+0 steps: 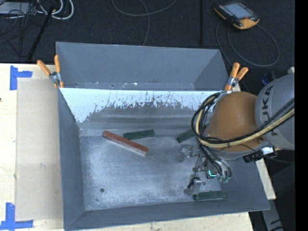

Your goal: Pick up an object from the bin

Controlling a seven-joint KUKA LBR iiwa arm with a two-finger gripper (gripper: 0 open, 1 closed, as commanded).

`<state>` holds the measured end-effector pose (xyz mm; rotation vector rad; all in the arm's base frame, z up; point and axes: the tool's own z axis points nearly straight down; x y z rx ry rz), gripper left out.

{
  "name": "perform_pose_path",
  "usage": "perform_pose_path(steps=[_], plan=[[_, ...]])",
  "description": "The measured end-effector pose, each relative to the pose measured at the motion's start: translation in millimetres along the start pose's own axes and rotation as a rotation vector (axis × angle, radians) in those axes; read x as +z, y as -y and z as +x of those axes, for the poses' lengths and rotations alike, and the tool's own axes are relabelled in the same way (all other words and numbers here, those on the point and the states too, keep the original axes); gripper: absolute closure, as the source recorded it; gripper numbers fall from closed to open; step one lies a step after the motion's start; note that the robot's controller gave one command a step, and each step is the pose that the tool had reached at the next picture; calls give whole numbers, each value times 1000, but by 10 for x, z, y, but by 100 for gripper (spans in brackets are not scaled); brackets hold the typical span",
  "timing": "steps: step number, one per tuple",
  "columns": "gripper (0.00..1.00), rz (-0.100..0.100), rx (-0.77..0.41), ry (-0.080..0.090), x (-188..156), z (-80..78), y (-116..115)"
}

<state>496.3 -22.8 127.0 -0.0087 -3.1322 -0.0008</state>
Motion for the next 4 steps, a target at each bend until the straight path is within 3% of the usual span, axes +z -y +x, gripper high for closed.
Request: perform_pose_path(steps=[1, 2, 3, 4], plan=[[0, 0, -1, 7, -33, -19, 0], [0, -2, -55, 3, -337, -20, 308], [0, 0, 11, 12, -617, -223, 643], [0, 0, 89, 11, -475, -332, 816]])
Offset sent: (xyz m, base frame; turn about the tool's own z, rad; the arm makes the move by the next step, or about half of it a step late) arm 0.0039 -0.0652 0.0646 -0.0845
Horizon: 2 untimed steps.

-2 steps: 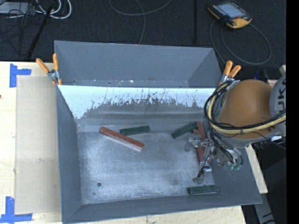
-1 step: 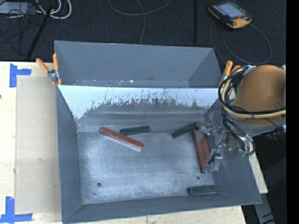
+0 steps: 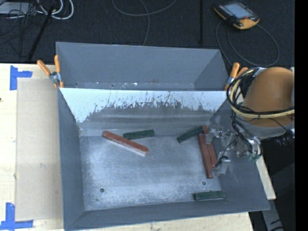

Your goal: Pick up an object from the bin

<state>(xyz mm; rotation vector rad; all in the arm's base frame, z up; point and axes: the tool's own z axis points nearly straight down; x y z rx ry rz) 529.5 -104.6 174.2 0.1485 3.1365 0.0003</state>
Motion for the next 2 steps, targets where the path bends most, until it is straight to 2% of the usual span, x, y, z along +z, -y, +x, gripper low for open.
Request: perform_pose_path(steps=[1, 2], plan=[[0, 0, -47, 1, 56, -25, 40], [0, -1, -244, -4, 448, -296, 65]])
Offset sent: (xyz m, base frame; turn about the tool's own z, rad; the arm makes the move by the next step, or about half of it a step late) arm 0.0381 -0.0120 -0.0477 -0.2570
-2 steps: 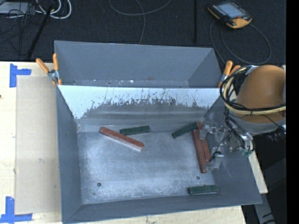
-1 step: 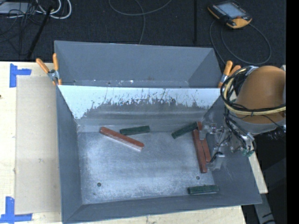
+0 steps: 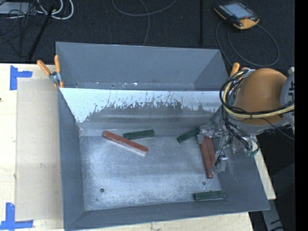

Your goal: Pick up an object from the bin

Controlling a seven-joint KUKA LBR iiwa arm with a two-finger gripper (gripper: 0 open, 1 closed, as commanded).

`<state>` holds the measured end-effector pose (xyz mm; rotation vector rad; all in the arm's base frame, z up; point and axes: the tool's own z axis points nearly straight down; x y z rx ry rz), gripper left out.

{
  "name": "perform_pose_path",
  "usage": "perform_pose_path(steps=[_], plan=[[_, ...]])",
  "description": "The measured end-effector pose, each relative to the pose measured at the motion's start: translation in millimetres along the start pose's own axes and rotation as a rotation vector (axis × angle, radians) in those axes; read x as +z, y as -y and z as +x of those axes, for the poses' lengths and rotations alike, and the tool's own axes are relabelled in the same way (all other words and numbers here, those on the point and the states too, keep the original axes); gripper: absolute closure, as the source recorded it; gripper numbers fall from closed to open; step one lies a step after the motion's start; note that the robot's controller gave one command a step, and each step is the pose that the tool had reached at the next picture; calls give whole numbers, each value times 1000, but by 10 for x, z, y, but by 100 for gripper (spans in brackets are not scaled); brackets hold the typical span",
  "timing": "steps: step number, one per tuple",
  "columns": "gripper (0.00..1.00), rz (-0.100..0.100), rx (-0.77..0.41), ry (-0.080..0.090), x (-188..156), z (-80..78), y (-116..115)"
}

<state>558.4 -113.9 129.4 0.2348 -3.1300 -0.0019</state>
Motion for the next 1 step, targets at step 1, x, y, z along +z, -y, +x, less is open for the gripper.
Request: perform_pose_path(steps=[1], plan=[[0, 1, -67, 4, 231, 110, 129]])
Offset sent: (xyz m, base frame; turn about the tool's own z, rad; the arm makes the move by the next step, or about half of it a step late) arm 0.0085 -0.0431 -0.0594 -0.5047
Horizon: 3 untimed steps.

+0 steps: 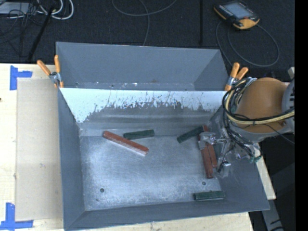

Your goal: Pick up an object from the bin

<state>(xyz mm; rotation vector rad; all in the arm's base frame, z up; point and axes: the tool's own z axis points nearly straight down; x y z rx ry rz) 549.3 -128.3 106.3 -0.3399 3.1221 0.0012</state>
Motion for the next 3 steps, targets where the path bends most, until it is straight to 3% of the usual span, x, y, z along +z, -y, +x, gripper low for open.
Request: perform_pose_path(steps=[1, 2, 3], plan=[[100, -15, -437, 1, 363, -135, 241], [100, -15, -436, 1, 363, -135, 241], [100, -1, -381, 1, -1041, -142, -122]])
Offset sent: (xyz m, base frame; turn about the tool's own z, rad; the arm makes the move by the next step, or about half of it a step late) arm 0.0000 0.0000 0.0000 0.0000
